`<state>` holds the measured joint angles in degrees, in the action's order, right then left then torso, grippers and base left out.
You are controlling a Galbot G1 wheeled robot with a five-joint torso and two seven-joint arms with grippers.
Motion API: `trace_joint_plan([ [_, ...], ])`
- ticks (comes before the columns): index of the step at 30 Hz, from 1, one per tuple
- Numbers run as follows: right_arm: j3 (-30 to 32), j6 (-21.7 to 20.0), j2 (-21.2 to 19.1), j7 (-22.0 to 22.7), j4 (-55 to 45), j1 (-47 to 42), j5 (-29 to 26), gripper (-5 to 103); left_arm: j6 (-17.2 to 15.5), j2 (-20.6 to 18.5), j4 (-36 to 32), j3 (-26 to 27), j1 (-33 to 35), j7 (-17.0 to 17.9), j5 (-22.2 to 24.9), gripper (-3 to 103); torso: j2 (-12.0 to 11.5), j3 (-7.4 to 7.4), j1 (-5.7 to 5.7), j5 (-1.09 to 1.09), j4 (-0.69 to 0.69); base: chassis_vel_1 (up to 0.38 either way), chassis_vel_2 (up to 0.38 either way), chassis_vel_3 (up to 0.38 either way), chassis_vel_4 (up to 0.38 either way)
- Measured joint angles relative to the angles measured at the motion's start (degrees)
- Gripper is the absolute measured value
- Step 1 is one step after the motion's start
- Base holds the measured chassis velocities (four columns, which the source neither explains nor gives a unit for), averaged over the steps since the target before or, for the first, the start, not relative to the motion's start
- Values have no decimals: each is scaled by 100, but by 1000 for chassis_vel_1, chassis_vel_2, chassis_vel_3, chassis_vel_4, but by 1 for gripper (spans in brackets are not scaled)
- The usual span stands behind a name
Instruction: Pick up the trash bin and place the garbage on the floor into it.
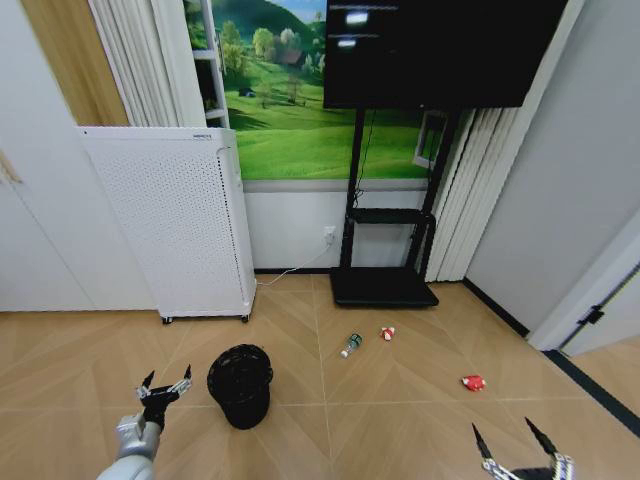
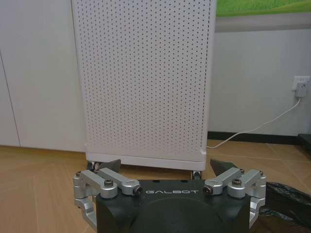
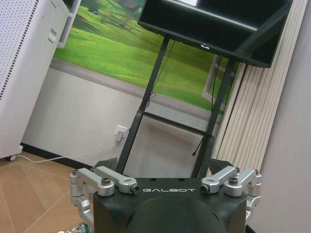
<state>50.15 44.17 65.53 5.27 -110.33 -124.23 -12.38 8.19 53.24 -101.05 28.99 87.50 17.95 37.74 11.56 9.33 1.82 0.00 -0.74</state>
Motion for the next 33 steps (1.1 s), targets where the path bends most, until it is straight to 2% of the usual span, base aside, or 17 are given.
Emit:
trace_joint_plan([
  [8,-60,-5,38,-8,101,32,34,100,-195,-82,199,-139,-224,-19,808,100,23,15,9,0,0,0,0,0,0],
  [11,-82,-3,52,-18,132,34,36,100,-216,-45,384,-209,-301,-39,904,100,29,19,11,0,0,0,0,0,0],
  [24,-222,45,83,-81,211,52,77,100,-210,139,688,-504,-707,-60,872,100,45,30,16,1,0,0,0,0,0],
  [33,-228,61,103,-78,261,39,102,100,-206,260,1147,-801,-1188,-90,853,100,52,35,17,0,-1,0,0,0,0],
])
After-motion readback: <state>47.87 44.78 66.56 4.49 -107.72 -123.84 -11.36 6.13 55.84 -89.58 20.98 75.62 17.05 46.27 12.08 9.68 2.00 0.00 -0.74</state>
